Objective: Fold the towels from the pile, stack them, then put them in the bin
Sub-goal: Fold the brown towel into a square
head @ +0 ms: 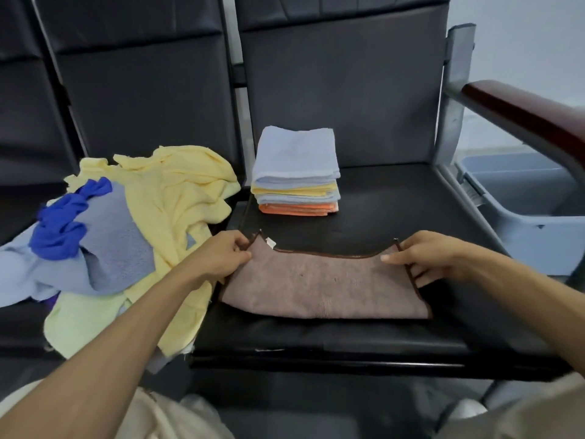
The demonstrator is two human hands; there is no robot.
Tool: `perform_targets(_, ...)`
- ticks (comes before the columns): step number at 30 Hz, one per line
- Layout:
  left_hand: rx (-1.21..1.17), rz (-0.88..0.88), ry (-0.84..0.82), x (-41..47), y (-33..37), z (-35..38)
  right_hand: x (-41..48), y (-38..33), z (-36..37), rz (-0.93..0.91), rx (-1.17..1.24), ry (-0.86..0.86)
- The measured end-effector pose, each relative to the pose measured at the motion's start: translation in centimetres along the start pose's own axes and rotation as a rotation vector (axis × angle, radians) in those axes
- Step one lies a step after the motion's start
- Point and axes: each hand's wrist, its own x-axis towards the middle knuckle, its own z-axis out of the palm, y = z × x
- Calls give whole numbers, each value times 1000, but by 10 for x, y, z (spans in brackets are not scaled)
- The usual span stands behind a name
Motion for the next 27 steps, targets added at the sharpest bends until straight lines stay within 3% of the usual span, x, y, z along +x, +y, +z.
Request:
perform_targets(6, -545, -94, -24, -10, 51, 1, -13, 20, -8, 23, 148, -126)
perform_targets(11, -837, -113, -128, -22, 97, 17, -20, 25, -10, -25, 291, -208)
perform_targets(17, -784, -58, -291, -33, 139, 59, -24, 22, -5, -105, 378, -266)
perform_targets(20, -761, -69, -294, -34, 152, 87, -26, 22, -3, -117, 379, -282)
perform_targets(27, -760, -24, -431, -36, 155, 119, -27, 25, 3, -90, 334, -271)
